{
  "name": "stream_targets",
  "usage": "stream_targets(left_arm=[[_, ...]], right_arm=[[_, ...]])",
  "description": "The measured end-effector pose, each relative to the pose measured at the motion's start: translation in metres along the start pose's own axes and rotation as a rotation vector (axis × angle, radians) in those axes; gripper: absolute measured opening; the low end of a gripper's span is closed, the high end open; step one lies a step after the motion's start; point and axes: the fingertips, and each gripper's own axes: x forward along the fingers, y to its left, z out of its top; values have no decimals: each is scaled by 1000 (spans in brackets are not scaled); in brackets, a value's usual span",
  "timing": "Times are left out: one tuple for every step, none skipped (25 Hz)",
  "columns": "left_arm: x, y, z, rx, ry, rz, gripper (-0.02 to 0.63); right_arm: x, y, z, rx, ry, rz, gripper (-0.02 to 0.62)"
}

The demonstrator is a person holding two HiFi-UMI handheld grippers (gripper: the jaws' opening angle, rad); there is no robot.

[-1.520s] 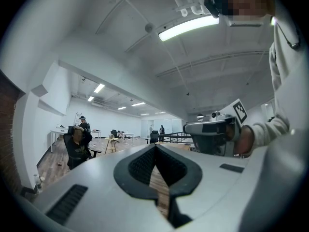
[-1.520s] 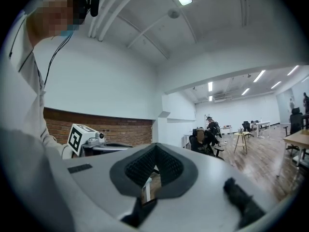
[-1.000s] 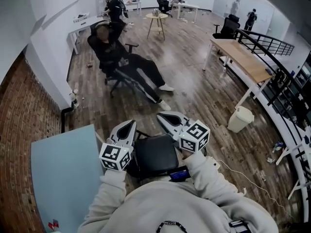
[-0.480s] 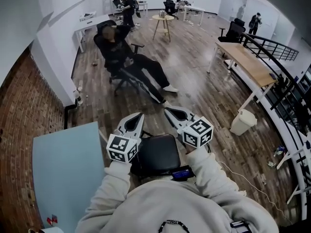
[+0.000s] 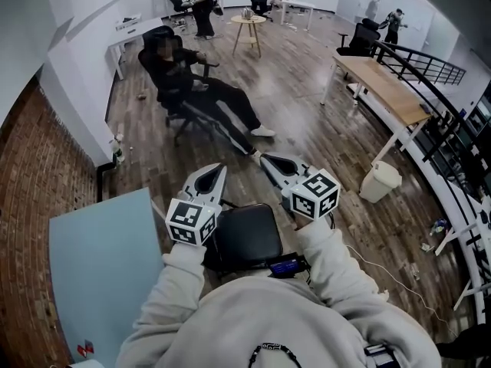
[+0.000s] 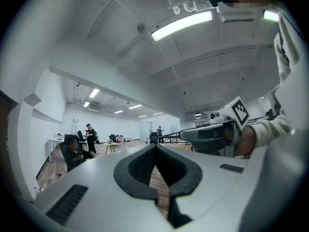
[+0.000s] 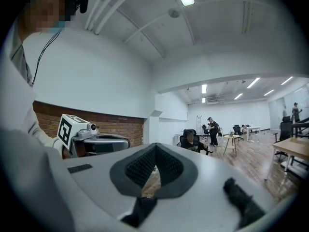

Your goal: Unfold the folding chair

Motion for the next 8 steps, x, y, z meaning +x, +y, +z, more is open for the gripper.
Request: stream_targets(left_arm=[[0,1,1,1,-1,-3,6],[0,1,1,2,-2,-7,7],[-1,1,1,3,-3,-10,6],[-2,0,0,3,-4,-12,6],[-3,0,0,3,-4,-14,6],[-4,0,0,4,-5,-15,6],[-5,0,0,5,-6,-16,6],[-6,0,0,6,-7,-17,6]], right_arm=[[1,0,0,-1,0,-3,5],[2,0,-1,-2,1,-6,5],[2,1,-1,-2,1,-7,5],[2,1,-2,-1,0,-9,5],[2,2,-2,-1,0,-9,5],[1,2,-2,-2,-1,-10,5],[1,3,-2,-4,-1,-11,5],[1,3,-2,-6,-1,-12,5]])
